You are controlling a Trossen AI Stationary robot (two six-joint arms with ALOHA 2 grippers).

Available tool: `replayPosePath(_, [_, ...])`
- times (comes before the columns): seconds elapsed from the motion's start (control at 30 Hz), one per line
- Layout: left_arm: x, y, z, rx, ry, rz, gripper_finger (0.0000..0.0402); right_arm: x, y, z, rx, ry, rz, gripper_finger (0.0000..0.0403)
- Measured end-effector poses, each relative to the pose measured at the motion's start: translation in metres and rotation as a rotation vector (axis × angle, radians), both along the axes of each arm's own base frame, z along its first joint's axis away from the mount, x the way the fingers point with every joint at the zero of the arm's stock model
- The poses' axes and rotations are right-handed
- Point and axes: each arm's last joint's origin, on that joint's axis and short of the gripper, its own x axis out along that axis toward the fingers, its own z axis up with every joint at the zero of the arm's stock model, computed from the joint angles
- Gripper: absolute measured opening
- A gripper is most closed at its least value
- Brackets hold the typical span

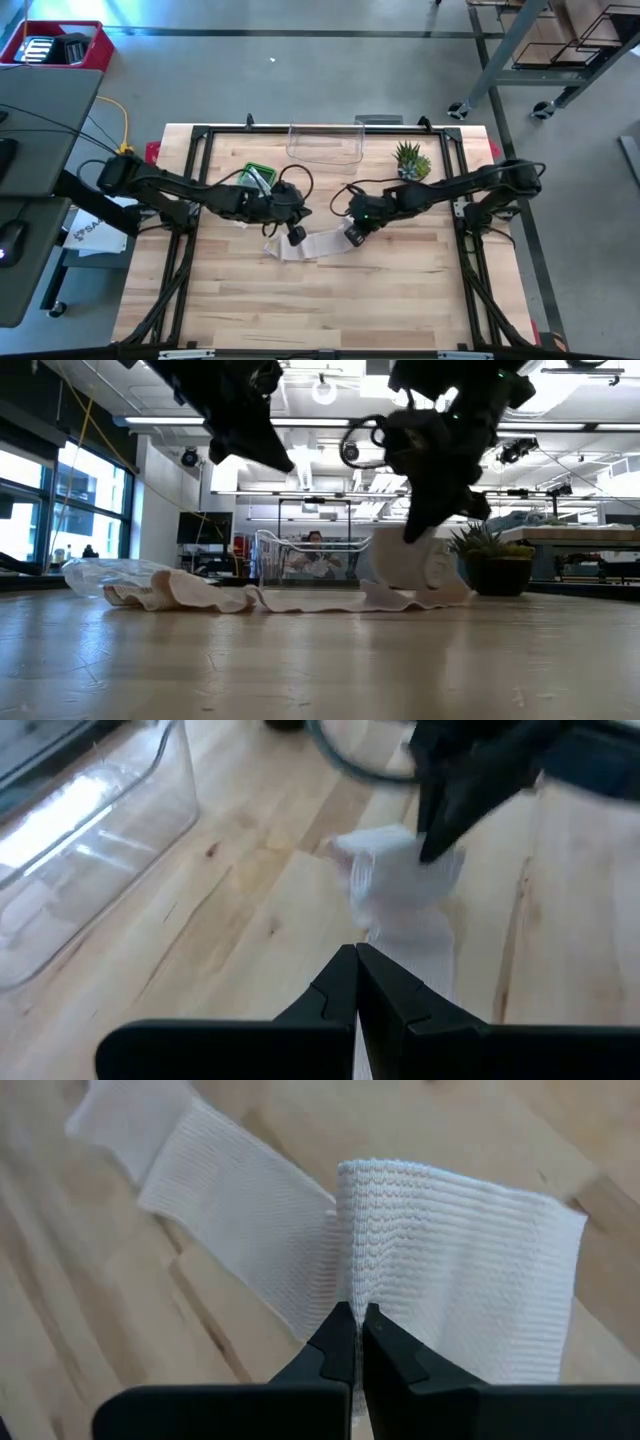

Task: Roll bandage
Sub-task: Roll the bandage

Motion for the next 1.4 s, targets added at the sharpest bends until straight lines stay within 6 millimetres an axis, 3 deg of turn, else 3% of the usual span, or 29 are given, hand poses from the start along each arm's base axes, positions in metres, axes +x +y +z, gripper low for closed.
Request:
replayPosePath(0.13, [0.001,0.0,-0.004,0.002,0.015,-0.001,0.0,0.008,0.001,0.006,-0.036,-0.002,0.085,0.0023])
replayPosePath(0.4, [0.001,0.0,-0.003,0.001,0.008,-0.002,0.0,0.005,-0.001,0.02,-0.102,0.074,0.113,0.0153])
replayPosePath(0.53, [0.006,0.0,-0.003,-0.003,-0.031,-0.001,0.0,0.004,-0.002,0.033,-0.136,0.105,0.177,0.0193])
replayPosePath(0.67, [0.016,-0.001,-0.012,-0.015,-0.041,-0.009,0.0,-0.006,-0.014,0.039,-0.131,0.188,0.149,0.02])
replayPosePath(0.9, [0.037,-0.006,-0.036,-0.111,-0.082,-0.011,0.0,-0.037,-0.042,0.017,-0.074,0.317,0.091,0.0201])
replayPosePath(1.13, [0.059,-0.01,-0.043,-0.134,-0.057,-0.033,0.0,-0.057,-0.053,0.004,0.069,0.129,0.084,0.0201])
replayPosePath(1.27, [0.07,-0.012,-0.05,-0.1,0.005,-0.075,0.0,-0.051,-0.047,0.007,0.184,-0.054,0.132,0.0201])
replayPosePath(1.4, [0.076,-0.013,-0.061,-0.102,0.052,-0.079,0.0,-0.041,-0.038,0.0,0.203,-0.086,0.145,0.0201])
